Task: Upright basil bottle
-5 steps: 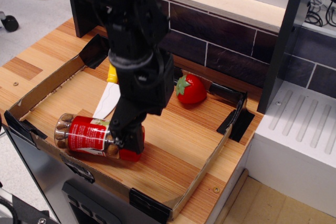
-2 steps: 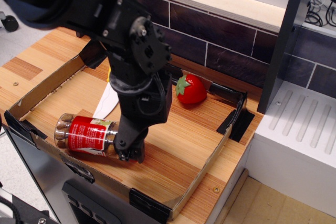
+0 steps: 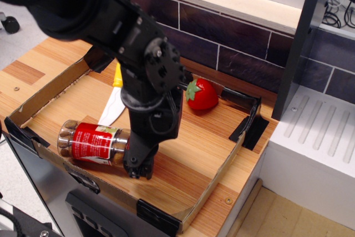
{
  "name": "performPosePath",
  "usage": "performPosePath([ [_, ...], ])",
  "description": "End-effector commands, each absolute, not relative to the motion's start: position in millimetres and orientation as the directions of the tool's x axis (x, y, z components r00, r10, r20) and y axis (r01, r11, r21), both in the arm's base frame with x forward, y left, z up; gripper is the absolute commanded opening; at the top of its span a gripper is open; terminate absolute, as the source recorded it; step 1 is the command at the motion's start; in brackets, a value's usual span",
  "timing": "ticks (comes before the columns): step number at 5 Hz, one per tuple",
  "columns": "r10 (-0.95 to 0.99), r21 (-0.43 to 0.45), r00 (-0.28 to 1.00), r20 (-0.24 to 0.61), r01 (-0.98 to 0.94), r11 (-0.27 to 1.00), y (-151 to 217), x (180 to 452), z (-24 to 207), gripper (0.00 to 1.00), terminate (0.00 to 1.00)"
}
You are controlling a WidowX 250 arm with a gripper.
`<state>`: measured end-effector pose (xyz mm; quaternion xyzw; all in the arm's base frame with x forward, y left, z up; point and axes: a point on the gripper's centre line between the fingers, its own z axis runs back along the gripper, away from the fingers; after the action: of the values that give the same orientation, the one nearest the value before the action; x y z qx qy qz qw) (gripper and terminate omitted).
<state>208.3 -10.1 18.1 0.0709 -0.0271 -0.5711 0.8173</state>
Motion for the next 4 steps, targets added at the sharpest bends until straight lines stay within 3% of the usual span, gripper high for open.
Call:
performPosePath([
  [1,-0.933,0.157,0.356,-0.058,0.926,0.344,3,209,11,1.0,0.0],
  [2,-0.932,0.16,0.357,-0.062,0.925,0.344,3,209,9,1.0,0.0],
  [3,-0.93,0.148,0.365,-0.044,0.923,0.356,3,208,17,0.0,0.0],
  [4,-0.921,0.128,0.39,0.004,0.913,0.387,-3,210,41,0.0,0.0],
])
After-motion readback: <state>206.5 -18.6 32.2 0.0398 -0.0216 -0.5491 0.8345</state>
